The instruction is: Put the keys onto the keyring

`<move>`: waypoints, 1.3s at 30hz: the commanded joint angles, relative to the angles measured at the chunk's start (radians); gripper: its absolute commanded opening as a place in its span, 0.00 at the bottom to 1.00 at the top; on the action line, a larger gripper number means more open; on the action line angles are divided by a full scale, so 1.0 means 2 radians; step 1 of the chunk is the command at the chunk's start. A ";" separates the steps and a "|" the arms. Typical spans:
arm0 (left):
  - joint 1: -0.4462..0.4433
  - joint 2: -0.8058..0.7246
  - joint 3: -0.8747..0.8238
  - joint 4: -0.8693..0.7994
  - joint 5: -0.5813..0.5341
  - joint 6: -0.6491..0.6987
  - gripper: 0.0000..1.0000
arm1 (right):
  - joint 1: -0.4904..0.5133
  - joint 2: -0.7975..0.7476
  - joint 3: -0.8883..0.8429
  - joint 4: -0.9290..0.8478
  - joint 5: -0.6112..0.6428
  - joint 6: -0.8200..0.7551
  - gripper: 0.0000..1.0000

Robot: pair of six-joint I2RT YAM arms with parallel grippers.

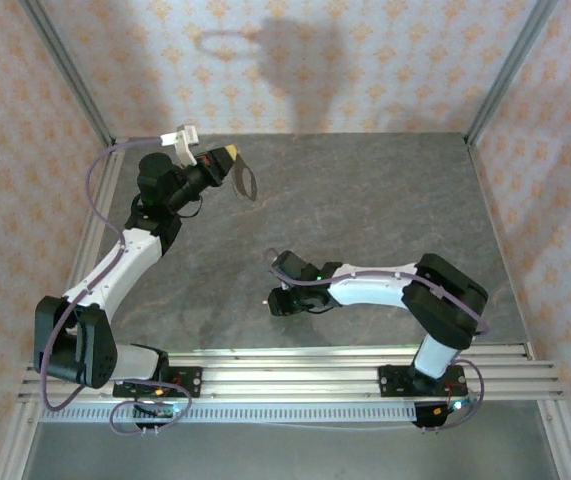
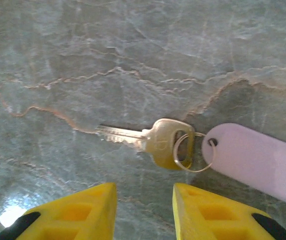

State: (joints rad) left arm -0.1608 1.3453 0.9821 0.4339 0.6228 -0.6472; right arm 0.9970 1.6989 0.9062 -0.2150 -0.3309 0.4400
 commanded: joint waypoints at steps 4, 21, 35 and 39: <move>0.004 -0.014 0.018 0.042 0.014 -0.009 0.00 | -0.022 0.026 0.021 0.007 0.001 -0.021 0.34; 0.004 -0.015 0.018 0.057 0.023 -0.023 0.00 | -0.076 0.046 0.085 -0.050 0.003 -0.071 0.31; 0.004 -0.017 0.019 0.061 0.025 -0.030 0.00 | -0.086 -0.013 0.065 -0.072 0.024 0.023 0.31; 0.004 -0.018 0.020 0.060 0.026 -0.027 0.00 | -0.072 -0.012 0.056 -0.077 0.039 0.060 0.31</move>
State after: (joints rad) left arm -0.1608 1.3415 0.9829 0.4900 0.6498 -0.6930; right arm 0.8291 1.6890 1.0374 -0.3305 -0.3065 0.4698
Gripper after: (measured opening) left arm 0.043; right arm 0.310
